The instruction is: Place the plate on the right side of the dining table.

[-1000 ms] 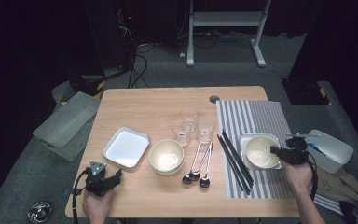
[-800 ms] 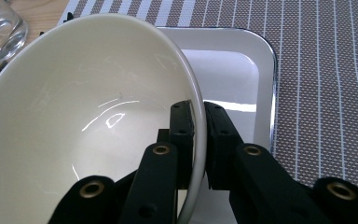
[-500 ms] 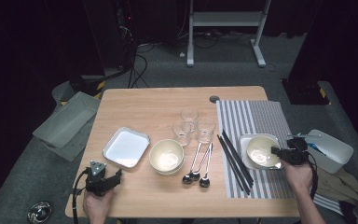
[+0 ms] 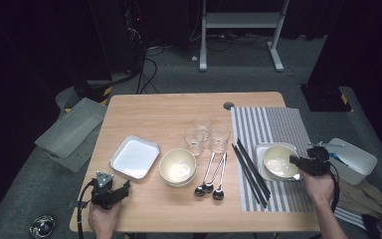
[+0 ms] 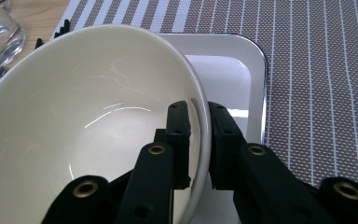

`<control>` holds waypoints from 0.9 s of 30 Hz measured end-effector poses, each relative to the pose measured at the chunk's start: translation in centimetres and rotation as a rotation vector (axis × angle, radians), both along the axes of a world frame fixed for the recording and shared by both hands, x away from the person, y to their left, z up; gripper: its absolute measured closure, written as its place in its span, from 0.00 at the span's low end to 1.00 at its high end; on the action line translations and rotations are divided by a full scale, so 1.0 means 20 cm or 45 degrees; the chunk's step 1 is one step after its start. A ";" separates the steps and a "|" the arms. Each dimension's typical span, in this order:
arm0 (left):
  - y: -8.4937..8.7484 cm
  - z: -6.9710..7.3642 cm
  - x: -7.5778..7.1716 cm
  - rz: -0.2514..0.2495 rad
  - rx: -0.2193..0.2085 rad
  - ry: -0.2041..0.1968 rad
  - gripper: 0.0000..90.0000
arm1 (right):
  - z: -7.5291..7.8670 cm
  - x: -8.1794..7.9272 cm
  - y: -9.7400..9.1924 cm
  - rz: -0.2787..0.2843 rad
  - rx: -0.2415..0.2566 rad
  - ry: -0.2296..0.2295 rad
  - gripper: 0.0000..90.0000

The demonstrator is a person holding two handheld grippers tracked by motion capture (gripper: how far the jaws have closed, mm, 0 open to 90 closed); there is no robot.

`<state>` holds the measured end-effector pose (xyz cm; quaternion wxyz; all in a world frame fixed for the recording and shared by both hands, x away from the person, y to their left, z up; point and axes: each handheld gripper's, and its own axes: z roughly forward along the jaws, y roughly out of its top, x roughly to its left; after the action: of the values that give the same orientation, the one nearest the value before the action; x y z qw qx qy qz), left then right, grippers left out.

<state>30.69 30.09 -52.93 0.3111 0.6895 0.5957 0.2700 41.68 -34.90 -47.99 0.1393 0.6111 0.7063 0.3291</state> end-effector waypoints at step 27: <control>0.00 0.00 0.00 0.000 0.004 0.002 0.34 | 0.07 -0.13 0.01 -0.025 -0.015 -0.197 0.73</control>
<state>30.68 30.12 -52.92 0.3093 0.6904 0.5955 0.2703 39.04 -34.64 -46.52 0.2004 0.5900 0.6892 0.3698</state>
